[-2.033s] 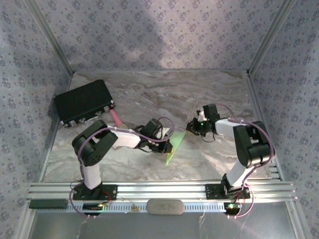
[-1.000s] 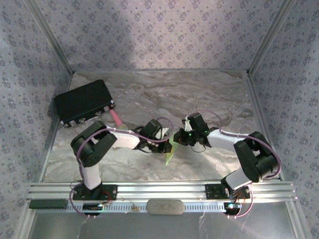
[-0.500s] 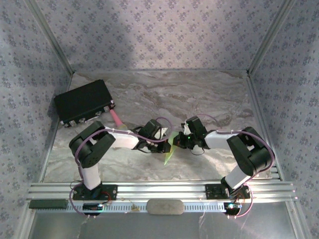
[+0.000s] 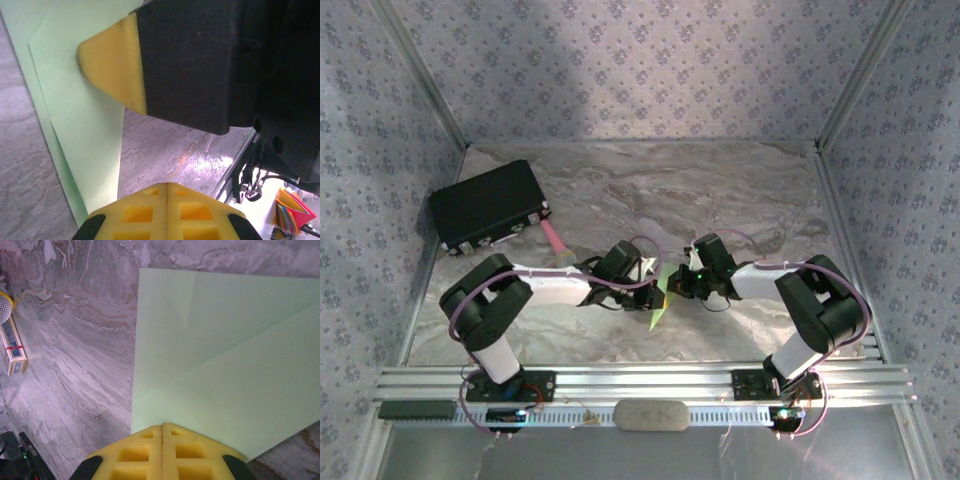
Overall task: Fold a paper plane with a square sheet of paper (pick it up from the middle)
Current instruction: Fold the wing for the fifth time at the center of the table.
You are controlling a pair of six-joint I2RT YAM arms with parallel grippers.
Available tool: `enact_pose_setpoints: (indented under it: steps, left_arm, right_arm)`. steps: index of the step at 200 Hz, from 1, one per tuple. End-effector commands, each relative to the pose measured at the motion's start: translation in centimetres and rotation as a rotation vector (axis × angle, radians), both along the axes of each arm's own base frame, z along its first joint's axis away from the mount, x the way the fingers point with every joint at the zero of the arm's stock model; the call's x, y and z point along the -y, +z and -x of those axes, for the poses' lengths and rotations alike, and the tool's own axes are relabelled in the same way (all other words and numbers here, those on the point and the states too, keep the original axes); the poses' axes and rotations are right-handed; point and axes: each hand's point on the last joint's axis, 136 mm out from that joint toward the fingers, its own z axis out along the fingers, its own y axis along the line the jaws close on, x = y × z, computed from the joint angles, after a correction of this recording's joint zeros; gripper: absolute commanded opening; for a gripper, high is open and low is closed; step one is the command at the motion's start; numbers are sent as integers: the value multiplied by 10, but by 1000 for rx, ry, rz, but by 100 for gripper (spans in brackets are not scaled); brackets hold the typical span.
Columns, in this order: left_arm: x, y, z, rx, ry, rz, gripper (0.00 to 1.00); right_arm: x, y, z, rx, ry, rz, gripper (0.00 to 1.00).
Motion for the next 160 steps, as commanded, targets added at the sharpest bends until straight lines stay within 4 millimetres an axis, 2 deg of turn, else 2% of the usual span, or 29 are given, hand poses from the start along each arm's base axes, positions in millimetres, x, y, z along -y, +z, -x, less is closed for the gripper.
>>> enact_pose_setpoints:
  steps: [1,23,49,77,100,121,160]
  left_arm:
    - [-7,-21,13,-56,-15,-41,3]
    - [-18,-40,19,-81,-2,-89,0]
    - [-25,-53,27,-104,5,-108,0]
    - [-33,-58,28,-99,13,-139,0]
    - [-35,-60,26,-89,26,-150,0]
    - [-35,-59,24,-82,36,-154,0]
    - [-37,-59,23,-80,47,-157,0]
  right_arm:
    - [23,-22,7,-51,-60,100,3]
    - [22,-17,5,-42,-61,86,4]
    - [17,-9,0,-23,-57,53,4]
    - [9,13,-2,37,-39,12,6]
    - [-3,29,6,59,25,-32,7]
    - [-11,28,18,46,49,-43,7]
    - [-16,12,46,-11,72,-28,6]
